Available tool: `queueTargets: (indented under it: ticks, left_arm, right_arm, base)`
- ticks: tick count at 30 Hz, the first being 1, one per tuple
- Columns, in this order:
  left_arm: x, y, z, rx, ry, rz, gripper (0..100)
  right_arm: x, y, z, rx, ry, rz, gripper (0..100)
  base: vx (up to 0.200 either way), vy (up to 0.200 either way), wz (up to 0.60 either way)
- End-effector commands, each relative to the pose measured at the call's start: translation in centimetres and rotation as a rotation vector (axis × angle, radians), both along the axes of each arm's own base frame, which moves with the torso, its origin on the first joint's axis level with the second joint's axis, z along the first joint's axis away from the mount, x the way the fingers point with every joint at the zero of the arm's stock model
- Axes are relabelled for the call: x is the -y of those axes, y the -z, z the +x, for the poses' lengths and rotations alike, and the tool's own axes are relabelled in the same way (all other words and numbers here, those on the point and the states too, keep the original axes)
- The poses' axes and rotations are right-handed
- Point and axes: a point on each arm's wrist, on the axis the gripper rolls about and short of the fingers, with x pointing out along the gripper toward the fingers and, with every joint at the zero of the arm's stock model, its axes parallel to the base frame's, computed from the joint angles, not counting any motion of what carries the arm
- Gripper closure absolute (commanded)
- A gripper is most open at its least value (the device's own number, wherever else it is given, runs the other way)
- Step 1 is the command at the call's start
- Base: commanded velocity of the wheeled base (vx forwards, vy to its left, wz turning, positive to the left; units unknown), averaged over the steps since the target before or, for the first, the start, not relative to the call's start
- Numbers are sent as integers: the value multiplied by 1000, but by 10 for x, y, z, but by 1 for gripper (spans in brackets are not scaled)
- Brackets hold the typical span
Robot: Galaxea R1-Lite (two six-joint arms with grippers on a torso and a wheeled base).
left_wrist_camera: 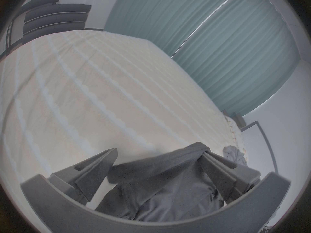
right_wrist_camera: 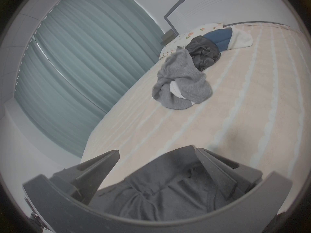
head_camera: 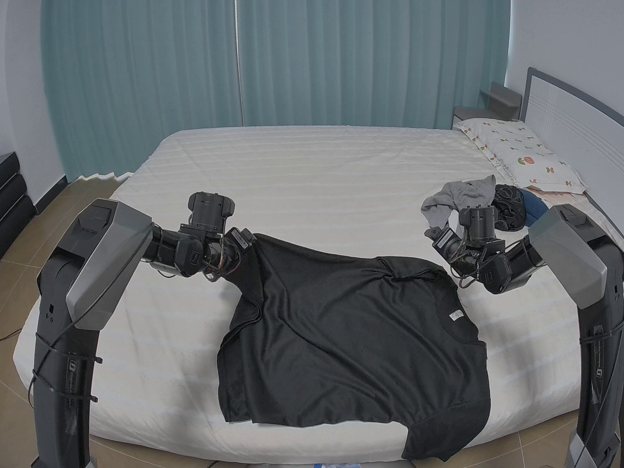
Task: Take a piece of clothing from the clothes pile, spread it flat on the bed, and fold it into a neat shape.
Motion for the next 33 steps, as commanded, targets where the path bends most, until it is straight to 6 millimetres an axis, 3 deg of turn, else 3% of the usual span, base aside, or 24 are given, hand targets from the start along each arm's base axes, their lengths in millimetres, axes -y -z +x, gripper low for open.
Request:
queueTargets:
  ticks: [1, 5, 9, 15, 22, 28, 33]
  left_arm:
    - [-6, 2, -1, -25, -3, 3, 0]
    - [-10, 5, -2, -48, 0, 0, 0]
    - [-14, 4, -13, -115, 61, -37, 0]
    - [-25, 4, -17, -143, 94, -71, 0]
    - [-41, -3, -37, -262, 245, -183, 0]
    - [-56, 11, -60, -311, 363, -93, 0]
    - [-58, 18, -60, -314, 371, -68, 0]
  right_arm:
    - [9, -11, -5, 10, -7, 35, 0]
    - [13, -19, -9, 15, 9, 70, 0]
    - [19, -15, -16, -15, 32, 89, 0]
    - [21, -15, -30, -64, 74, 260, 0]
    - [29, -8, -43, -126, 93, 353, 0]
    - [31, -1, -50, -134, 101, 398, 0]
    - [30, 3, -55, -93, 99, 423, 0]
  base:
    - [0, 0, 0]
    - [0, 0, 0]
    - [0, 0, 0]
    - [0, 0, 0]
    - [0, 0, 0]
    - [0, 0, 0]
    - [0, 0, 0]
